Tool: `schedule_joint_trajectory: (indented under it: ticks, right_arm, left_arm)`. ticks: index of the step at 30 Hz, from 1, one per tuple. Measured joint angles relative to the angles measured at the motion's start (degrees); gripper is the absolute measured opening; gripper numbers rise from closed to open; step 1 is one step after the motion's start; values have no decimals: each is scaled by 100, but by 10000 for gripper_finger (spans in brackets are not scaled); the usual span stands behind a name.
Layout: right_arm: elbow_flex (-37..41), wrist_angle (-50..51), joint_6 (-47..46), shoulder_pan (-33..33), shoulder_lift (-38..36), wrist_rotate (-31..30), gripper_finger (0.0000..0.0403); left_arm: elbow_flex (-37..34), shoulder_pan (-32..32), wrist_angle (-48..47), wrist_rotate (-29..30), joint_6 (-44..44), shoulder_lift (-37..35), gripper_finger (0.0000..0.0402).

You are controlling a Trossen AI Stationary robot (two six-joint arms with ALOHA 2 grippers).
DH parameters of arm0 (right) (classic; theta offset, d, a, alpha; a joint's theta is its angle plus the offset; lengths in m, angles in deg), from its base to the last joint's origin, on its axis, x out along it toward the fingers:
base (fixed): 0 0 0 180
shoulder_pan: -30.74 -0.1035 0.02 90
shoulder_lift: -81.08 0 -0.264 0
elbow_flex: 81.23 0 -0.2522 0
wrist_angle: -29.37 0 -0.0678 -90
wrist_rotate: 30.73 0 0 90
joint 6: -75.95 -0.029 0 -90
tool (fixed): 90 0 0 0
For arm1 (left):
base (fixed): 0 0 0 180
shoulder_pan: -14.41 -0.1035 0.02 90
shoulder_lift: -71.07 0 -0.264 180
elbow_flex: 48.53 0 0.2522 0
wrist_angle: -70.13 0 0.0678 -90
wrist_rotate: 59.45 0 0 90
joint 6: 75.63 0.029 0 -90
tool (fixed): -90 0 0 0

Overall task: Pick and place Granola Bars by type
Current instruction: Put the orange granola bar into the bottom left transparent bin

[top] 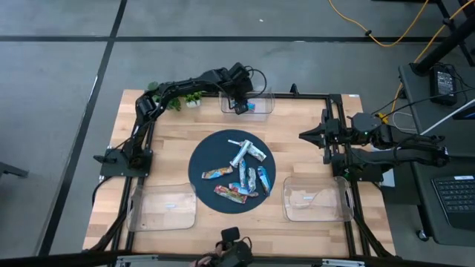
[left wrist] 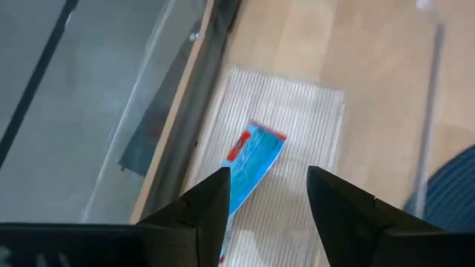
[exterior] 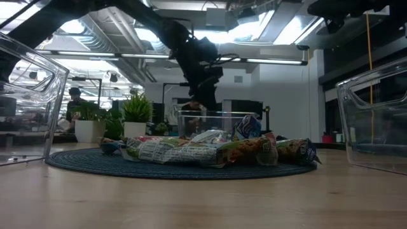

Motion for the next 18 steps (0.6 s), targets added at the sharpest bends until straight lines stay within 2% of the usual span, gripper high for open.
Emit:
schedule_joint_trajectory:
  ticks: [4,9,14,18]
  right_arm:
    - [0,0,0,0,-1,0,32]
    - [0,0,0,-2,-1,0,32]
    - [0,3,2,-1,0,2,32]
    - [0,12,2,0,2,1,32]
  left_arm:
    - [211,90,-154,1,0,0,169]
    - [722,145,-1113,-86,42,-9,160]
    - [938,194,-1990,-502,137,-348,149]
    - [764,316,-2363,-1131,70,-773,140]
